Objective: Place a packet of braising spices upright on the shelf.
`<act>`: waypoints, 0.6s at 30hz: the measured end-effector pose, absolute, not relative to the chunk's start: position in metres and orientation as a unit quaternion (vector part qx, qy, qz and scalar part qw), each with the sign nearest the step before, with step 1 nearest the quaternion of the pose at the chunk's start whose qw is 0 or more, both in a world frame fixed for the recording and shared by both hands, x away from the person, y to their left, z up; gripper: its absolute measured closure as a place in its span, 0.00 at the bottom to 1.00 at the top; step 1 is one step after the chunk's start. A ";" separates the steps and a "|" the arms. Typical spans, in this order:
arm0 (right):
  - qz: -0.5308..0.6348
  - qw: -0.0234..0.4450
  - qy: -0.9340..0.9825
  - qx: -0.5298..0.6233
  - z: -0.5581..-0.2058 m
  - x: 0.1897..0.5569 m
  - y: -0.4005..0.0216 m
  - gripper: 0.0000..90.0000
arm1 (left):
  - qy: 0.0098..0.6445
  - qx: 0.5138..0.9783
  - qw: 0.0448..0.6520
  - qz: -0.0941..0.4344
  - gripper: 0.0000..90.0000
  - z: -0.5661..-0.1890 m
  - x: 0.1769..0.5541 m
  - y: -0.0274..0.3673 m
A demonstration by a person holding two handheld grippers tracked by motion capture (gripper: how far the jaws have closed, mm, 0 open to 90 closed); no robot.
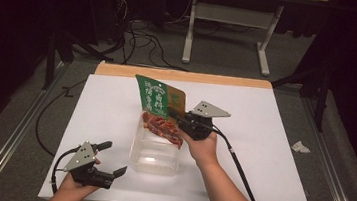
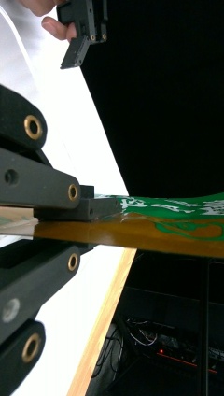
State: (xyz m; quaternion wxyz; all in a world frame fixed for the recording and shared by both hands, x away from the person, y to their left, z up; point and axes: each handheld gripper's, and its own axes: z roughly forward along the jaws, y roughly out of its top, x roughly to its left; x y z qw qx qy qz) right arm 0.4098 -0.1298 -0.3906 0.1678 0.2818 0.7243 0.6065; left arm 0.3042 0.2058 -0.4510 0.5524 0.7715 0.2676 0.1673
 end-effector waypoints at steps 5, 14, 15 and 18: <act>0.603 0.172 0.725 0.284 -0.395 0.408 -0.128 1.00 | 0.268 0.772 0.552 0.167 0.04 -0.451 0.304 0.206; 0.602 0.175 0.725 0.284 -0.398 0.407 -0.128 1.00 | 0.268 0.772 0.552 0.168 0.04 -0.451 0.305 0.206; 0.600 0.175 0.726 0.287 -0.400 0.407 -0.128 1.00 | 0.267 0.772 0.552 0.168 0.04 -0.451 0.304 0.205; 0.600 0.173 0.727 0.287 -0.402 0.408 -0.127 1.00 | 0.267 0.772 0.552 0.169 0.04 -0.451 0.304 0.205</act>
